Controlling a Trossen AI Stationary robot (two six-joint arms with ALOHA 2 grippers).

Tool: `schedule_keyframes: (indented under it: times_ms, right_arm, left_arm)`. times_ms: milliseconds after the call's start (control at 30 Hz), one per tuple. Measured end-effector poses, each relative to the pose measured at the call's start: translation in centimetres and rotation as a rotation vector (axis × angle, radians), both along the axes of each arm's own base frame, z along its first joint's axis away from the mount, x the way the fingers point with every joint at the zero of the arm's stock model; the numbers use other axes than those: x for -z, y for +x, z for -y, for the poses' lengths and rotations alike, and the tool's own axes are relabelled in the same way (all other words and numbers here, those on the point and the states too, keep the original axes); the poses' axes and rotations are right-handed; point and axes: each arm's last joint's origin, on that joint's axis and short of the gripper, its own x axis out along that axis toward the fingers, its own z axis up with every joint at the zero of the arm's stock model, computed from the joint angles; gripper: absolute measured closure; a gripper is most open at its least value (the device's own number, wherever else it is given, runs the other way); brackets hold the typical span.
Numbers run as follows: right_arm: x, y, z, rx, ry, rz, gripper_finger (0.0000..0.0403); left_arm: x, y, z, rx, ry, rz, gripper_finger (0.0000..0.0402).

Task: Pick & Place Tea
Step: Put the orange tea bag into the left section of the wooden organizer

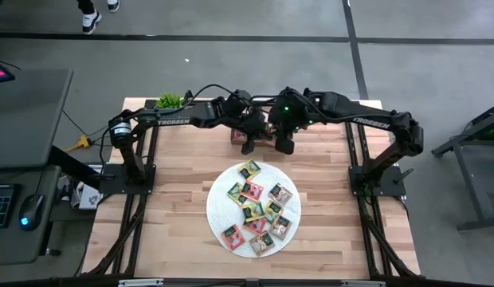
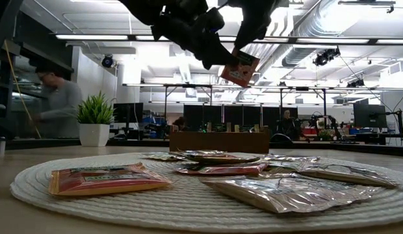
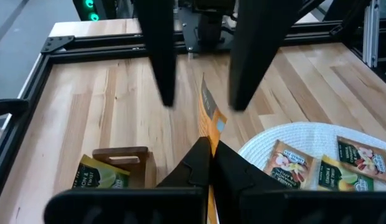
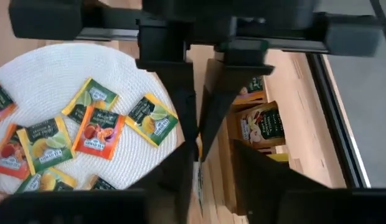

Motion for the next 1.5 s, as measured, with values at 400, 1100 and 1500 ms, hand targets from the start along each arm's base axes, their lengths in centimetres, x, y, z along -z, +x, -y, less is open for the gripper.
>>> schedule_keyframes:
  times_ms: [400,1100,1500]
  right_arm:
    - [-1.9,-5.5,-0.2,0.227,-0.133,-0.128,0.017]
    - [1.6,-11.8,-1.6,0.411,0.008,0.076,0.0182]
    - [1.0,-11.0,-1.4,0.405,0.0,0.179,0.0183]
  left_arm:
    - [1.0,-2.7,-5.2,-0.116,0.054,-0.11,0.0401]
    - [7.7,-8.7,-8.4,-0.248,-0.106,0.044,0.0401]
    - [10.7,-12.6,-8.2,-0.335,-0.219,0.186,0.0401]
